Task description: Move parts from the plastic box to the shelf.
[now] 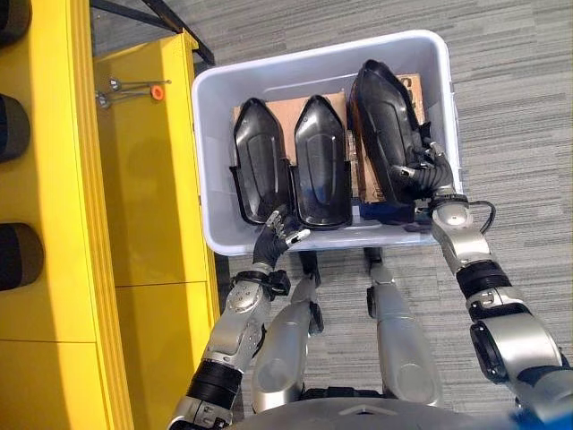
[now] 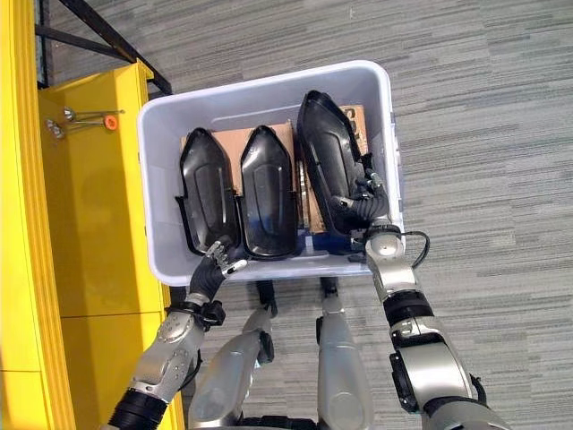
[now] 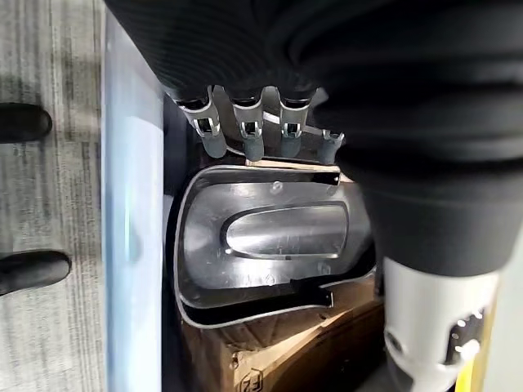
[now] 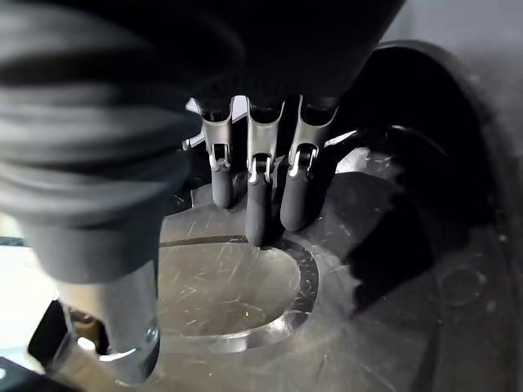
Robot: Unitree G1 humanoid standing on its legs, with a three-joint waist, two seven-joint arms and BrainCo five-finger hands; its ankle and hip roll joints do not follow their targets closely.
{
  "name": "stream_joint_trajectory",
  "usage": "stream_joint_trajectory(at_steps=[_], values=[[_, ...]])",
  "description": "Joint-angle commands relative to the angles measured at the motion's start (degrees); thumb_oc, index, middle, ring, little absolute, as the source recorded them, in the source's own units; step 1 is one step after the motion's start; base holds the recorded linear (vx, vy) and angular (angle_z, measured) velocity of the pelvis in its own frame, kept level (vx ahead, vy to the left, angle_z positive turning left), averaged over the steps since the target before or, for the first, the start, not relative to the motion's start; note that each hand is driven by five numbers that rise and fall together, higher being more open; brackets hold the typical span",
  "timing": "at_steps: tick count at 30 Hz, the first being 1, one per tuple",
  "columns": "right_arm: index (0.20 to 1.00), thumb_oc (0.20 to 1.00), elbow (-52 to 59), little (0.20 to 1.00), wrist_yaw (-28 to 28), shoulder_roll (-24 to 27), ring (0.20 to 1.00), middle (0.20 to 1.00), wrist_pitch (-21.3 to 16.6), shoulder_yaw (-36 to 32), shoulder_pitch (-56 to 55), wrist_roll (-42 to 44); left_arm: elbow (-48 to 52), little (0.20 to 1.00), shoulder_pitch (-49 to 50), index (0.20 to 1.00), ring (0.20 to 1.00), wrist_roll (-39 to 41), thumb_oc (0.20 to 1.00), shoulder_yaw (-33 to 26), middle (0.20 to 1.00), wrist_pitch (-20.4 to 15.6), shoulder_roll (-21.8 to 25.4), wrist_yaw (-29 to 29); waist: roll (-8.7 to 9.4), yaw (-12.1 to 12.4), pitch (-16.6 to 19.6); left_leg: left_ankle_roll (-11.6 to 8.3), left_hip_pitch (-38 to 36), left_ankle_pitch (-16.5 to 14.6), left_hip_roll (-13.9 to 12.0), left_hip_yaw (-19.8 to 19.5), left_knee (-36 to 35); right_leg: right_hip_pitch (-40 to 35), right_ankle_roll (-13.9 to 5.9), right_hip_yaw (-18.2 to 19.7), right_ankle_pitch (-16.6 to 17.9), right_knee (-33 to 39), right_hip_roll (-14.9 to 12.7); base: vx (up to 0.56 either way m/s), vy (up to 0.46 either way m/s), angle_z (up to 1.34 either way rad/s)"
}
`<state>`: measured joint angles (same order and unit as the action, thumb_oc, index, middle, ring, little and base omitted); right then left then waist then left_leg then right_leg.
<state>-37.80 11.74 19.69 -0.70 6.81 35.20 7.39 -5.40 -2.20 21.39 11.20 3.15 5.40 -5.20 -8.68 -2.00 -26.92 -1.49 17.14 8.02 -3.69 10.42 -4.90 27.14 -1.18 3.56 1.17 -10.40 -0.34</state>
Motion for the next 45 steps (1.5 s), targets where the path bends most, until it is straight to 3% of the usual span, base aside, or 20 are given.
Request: stream_joint_trajectory(at_steps=[1,13,18,23,29,45], values=[[1.0,1.0,-2.74,1.0,-1.83,-2.89,1.0,1.0,1.26,3.42,-2.4,-1.26,4.42,1.0,0.17,1.0,1.0,0.23,1.0,0.87,1.0,-2.53,1.78,-0.44,3.59,1.21,0.33,-2.16,-0.48,-2.25,3.57,-1.52,-0.1,-6.71,-4.27,-2.67,10.99,15.4,-5.08,0.0,0.0,0.0],[1.0,1.0,1.7,1.0,-5.95,-6.1,1.0,1.0,1.8,5.58,-7.32,-2.35,2.18,1.0,-1.22,1.0,1.0,-0.34,1.0,-0.93,1.0,-2.95,0.79,-1.6,4.96,0.79,0.15,-2.04,-1.02,-2.54,3.56,-2.06,-0.1,-7.24,-4.25,-3.03,10.56,15.4,-4.96,0.0,0.0,0.0],[1.0,1.0,9.07,1.0,-5.52,-6.43,1.0,1.0,1.59,3.92,-9.54,-2.8,1.47,1.0,-1.54,1.0,1.0,-0.33,1.0,-1.77,1.0,-3.02,0.62,-2.2,5.32,0.34,0.15,-2.04,-1.02,-2.68,3.51,-2.15,-0.1,-7.17,-4.29,-3.23,10.39,15.4,-4.95,0.01,-0.002,0.04],[1.0,1.0,26.86,1.0,-4.7,-8.22,1.0,1.0,-0.71,-0.59,-12.63,-1.62,1.5,1.0,-2.67,1.0,1.0,-1.29,1.0,-2.46,1.0,-3.2,0.68,-3.17,6.76,-0.95,-0.12,-1.89,-1.59,-3.0,3.3,-1.86,-0.1,-7.46,-4.39,-3.05,10.17,15.4,-4.67,0.01,-0.004,-0.01],[1.0,1.0,34.67,1.0,-4.96,-10.12,1.0,1.0,-1.95,-2.01,-14.19,0.88,1.14,1.0,-2.54,1.0,1.0,-1.32,1.0,-1.86,1.0,-3.11,0.99,-3.25,7.23,-1.61,-0.15,-1.85,-2.05,-3.04,3.23,-1.62,-0.1,-7.79,-4.35,-2.99,10.05,15.4,-4.67,0.0,0.0,0.0],[1.0,1.0,37.04,1.0,0.69,-6.64,1.0,1.0,-2.78,-5.59,-12.65,-5.44,2.06,1.0,-2.38,1.0,1.0,-1.82,1.0,-1.45,1.0,-3.18,1.28,-4.2,6.79,-2.03,-0.69,-1.69,-2.26,-3.31,3.36,-1.59,-0.1,-7.7,-4.16,-2.85,10.1,15.4,-4.67,0.0,-0.001,-0.01]])
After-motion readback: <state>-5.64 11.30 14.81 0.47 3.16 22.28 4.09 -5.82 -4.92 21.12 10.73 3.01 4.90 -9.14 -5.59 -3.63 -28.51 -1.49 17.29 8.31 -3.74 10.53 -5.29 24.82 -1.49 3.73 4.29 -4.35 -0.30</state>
